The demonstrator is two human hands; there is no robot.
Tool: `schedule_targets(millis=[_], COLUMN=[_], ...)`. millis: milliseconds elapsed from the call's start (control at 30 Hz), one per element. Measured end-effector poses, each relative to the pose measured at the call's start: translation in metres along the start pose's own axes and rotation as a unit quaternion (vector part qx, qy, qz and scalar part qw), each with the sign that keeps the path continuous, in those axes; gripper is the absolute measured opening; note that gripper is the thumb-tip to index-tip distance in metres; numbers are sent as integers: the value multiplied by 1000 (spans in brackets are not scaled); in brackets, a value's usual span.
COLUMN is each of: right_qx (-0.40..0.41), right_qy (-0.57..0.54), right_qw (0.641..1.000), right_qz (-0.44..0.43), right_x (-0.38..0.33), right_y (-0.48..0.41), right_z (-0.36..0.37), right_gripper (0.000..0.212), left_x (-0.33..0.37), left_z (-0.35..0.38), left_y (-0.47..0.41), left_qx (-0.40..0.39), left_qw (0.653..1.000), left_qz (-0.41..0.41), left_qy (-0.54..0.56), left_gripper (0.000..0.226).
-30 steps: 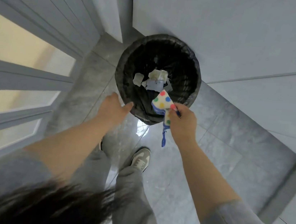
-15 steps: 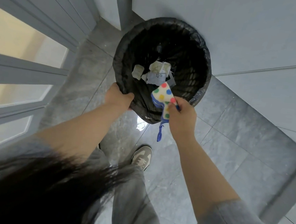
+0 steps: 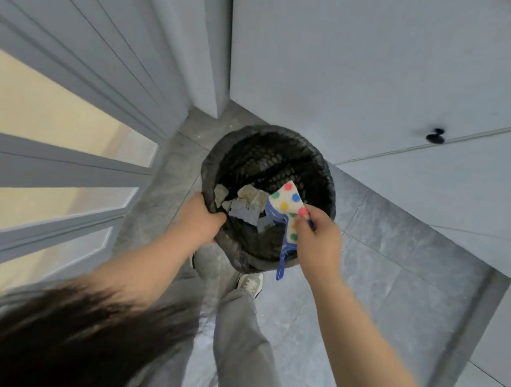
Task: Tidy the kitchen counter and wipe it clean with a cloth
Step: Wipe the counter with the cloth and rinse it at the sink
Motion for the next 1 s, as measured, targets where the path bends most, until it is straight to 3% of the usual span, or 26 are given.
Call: schedule_targets(millis=[233, 533, 733, 1000], right_qx=[24, 107, 127, 121], right_qy=[-56, -101, -139, -149], right_qw=[998, 982, 971, 966], right_qz=[-30, -116, -145, -173], right_x=[-64, -130, -153, -179], right_y=[105, 183, 181, 117], right_z=[-91, -175, -210, -264], right_gripper=[25, 21, 20, 18], left_x=[65, 132, 165, 198], left_z=[-53, -94, -105, -91], left_y=[125, 215, 231, 234], left_qx=[7, 10, 26, 48], left_qw=[999, 992, 989, 992], left_qz=[30, 117, 114, 65], left_qy=[-19, -55, -93, -96], left_gripper=[24, 24, 24, 28])
Point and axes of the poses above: each hand's wrist, its own y-axis away from the middle knuckle, its own z-axis out of the palm, x = y × z, the point moved 5 cm from there along -y, towards the middle knuckle, and after that the axes turned 2 degrees about z, right-handed, at the moved point
